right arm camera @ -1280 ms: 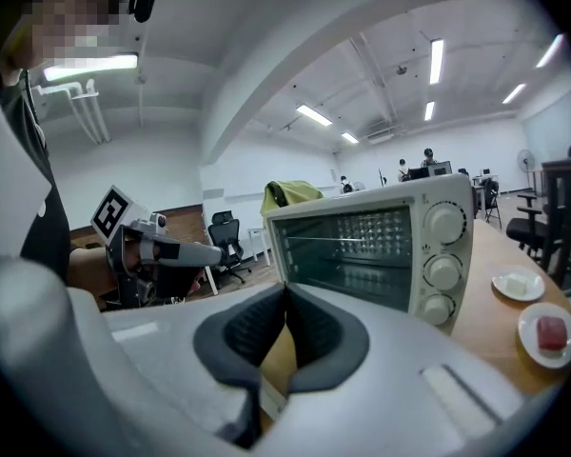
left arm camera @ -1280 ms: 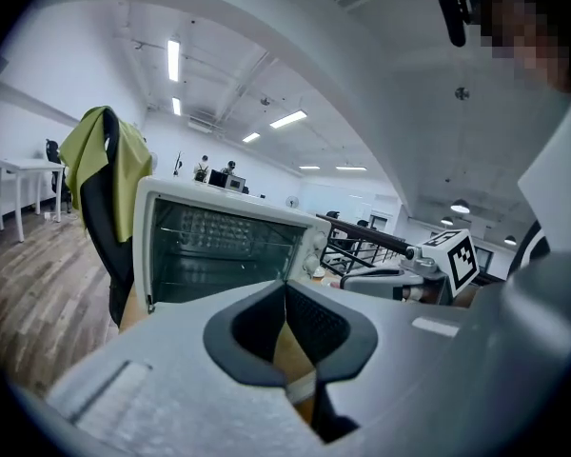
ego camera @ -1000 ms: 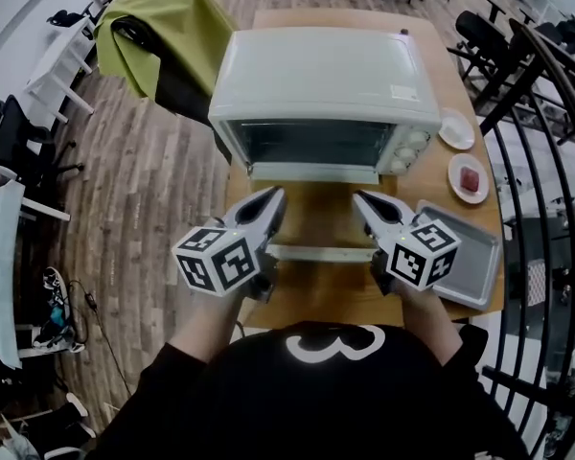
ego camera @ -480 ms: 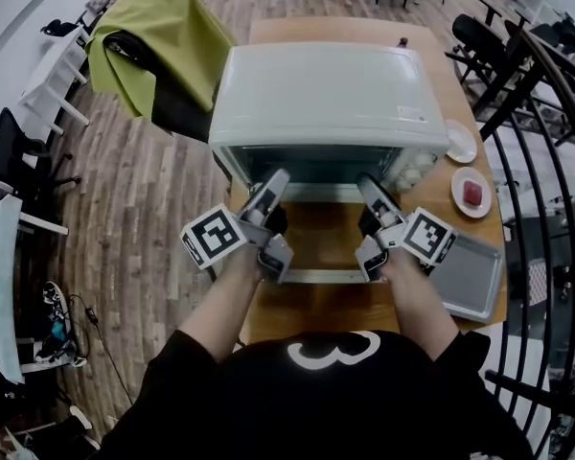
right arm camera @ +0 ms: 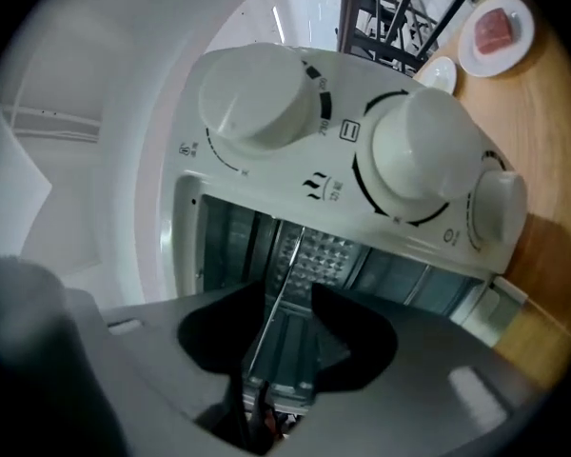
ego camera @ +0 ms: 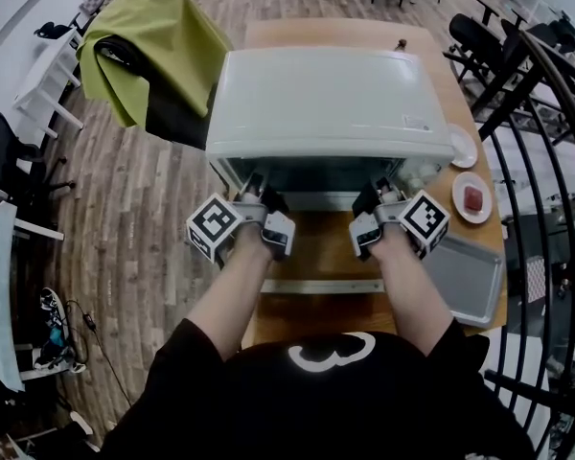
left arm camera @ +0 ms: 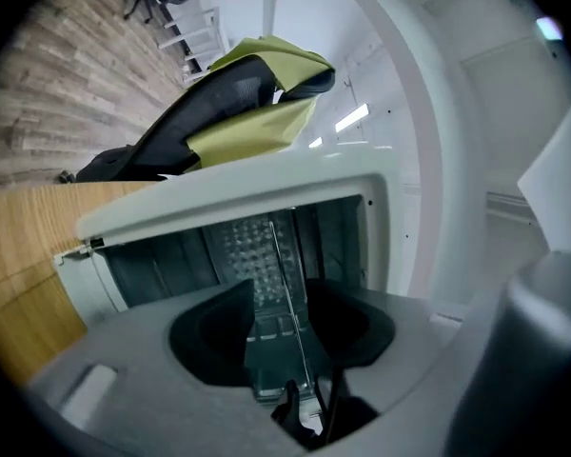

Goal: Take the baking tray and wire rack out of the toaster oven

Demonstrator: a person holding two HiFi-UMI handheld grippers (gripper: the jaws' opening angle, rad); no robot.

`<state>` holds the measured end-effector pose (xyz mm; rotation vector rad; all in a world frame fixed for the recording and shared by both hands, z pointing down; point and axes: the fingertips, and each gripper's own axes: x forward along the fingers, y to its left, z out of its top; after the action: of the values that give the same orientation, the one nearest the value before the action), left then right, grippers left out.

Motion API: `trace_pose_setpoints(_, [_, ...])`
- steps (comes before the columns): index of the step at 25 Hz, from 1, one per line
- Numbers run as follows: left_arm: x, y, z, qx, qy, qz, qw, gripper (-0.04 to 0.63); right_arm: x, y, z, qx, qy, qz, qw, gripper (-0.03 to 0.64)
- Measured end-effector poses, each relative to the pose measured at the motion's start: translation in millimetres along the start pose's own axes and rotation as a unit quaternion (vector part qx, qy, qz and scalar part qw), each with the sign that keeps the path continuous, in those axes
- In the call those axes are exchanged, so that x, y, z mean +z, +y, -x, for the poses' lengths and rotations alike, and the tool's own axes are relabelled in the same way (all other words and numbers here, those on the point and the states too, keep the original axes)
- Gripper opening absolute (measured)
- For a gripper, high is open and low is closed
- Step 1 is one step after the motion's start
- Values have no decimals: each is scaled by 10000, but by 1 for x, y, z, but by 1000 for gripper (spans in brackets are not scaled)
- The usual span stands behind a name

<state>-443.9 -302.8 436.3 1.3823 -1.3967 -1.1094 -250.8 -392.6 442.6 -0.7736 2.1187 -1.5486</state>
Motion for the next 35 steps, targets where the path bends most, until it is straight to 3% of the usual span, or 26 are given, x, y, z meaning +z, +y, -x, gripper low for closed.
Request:
trace_pose_setpoints(4, [5,3,-11,-49,-72,122,9999,160,3,-1,-9,19,-64,-63,10000,144])
trace_pose_setpoints(7, [10,3,-19,-13,-59,115,9999,147,8,2,-17,62,-70,57,9999,92])
trace_pose_setpoints(14, [8,0,-26,-77,51,180,9998,41,12,8,-18,125,-153,79,9998,37])
trace_pose_setpoints(35, [-7,-3,2,105,116,172,9997,32,2,9,13,121,-116,-182,9997,32])
